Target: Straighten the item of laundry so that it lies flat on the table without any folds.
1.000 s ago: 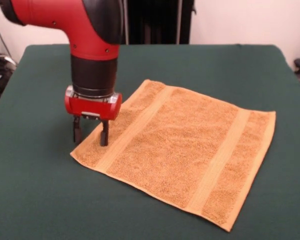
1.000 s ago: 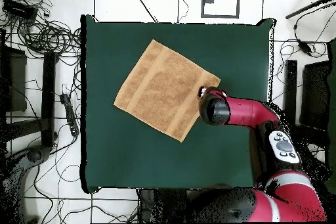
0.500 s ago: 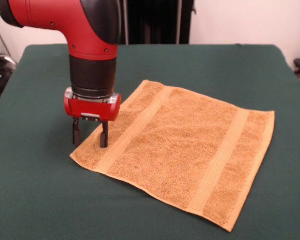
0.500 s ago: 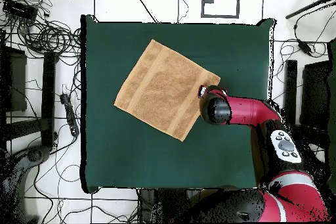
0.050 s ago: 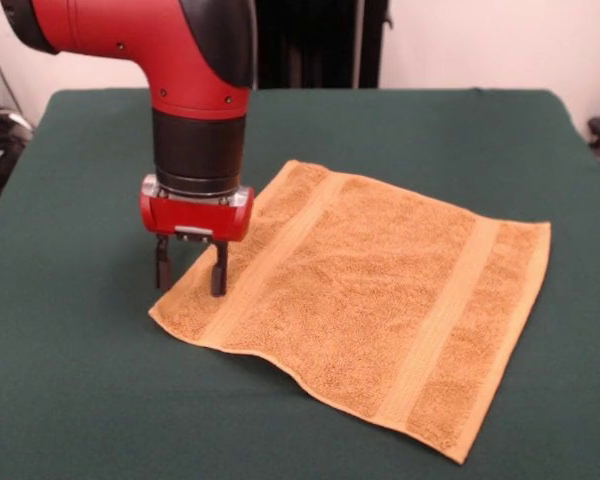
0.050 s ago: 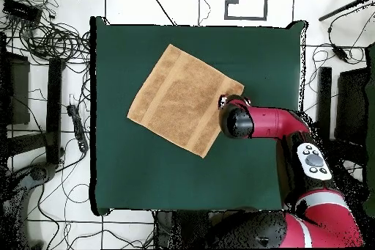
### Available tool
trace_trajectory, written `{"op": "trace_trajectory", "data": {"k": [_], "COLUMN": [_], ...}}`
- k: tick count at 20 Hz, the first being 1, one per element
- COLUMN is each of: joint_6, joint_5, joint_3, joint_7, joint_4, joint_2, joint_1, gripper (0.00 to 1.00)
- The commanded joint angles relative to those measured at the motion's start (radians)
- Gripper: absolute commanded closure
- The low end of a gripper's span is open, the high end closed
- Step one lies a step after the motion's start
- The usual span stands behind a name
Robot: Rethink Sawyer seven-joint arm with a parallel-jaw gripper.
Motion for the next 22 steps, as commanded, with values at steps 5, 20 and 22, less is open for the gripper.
{"op": "trace_trajectory", "data": {"k": [5, 20, 22], "joint_6": [0.139, 0.247, 0.257], "joint_5": [0.025, 0.010, 0.030], "joint_3": [0.062, -0.056, -0.030], "joint_7": [0.038, 0.027, 0.018], "joint_4": [0.103, 0.096, 0.122], "joint_2": [-0.010, -0.076, -0.099], "joint_1": [0.094, 0.171, 0.152], "gripper": [0.00, 0.00, 0.00]}}
